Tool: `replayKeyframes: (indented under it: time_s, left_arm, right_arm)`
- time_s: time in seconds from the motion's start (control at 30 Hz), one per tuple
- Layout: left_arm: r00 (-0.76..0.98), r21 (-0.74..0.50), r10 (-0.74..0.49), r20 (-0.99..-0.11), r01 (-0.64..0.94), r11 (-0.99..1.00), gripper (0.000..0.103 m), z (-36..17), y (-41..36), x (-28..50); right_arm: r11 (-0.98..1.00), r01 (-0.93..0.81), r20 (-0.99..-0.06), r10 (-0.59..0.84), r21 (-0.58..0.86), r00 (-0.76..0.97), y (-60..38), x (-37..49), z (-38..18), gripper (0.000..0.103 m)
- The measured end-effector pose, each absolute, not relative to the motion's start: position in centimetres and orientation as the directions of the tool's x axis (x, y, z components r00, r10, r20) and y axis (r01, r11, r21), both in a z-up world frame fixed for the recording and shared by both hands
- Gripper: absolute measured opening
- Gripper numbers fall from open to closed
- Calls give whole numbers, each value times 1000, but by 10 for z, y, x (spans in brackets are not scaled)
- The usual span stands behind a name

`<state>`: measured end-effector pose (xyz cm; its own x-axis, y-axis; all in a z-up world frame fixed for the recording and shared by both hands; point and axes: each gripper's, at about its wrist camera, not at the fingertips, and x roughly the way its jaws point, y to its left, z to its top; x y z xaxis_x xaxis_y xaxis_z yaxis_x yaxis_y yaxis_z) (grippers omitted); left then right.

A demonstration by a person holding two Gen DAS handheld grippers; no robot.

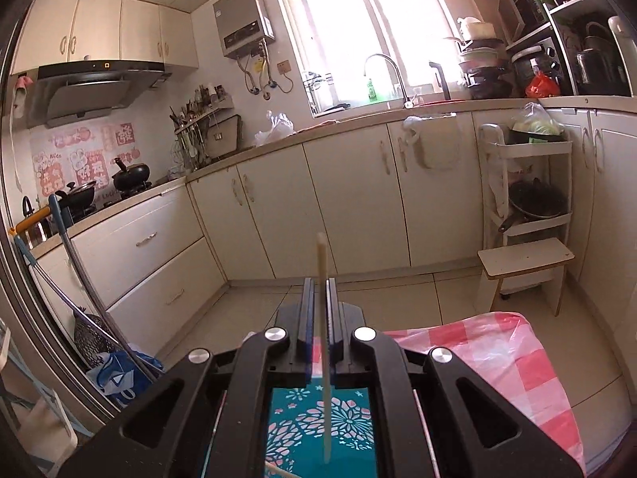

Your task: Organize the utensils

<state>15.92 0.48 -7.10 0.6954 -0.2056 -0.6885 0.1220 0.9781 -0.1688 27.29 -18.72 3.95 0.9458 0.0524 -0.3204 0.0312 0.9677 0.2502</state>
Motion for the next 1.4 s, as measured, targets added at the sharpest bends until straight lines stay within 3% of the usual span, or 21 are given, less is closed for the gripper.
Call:
replayKeyframes:
  time_s: [0.17, 0.5, 0.83, 1.27, 1.4]
  left_arm:
    - [695, -160, -205, -690, 130, 979, 79, -68, 2, 157]
    - [690, -108, -180, -701, 146, 983, 84, -57, -6, 146]
    - [691, -92, -188, -698, 173, 981, 87, -47, -12, 132]
    - [678, -67, -177, -713, 186, 980, 88, -45, -17, 123]
    - [670, -64, -177, -721, 190, 980, 88, -46, -18, 124]
  right_arm:
    - [973, 11, -336, 70, 231, 939, -183, 259, 30, 10]
    - [981, 0, -343, 68, 196, 937, -192, 175, 21, 32]
    - [970, 69, -639, 99, 232, 763, -195, 137, -72, 33]
    - [994, -9, -784, 89, 106, 615, -150, 139, -129, 32]
    - [998, -13, -786, 54, 58, 616, -147, 138, -131, 26]
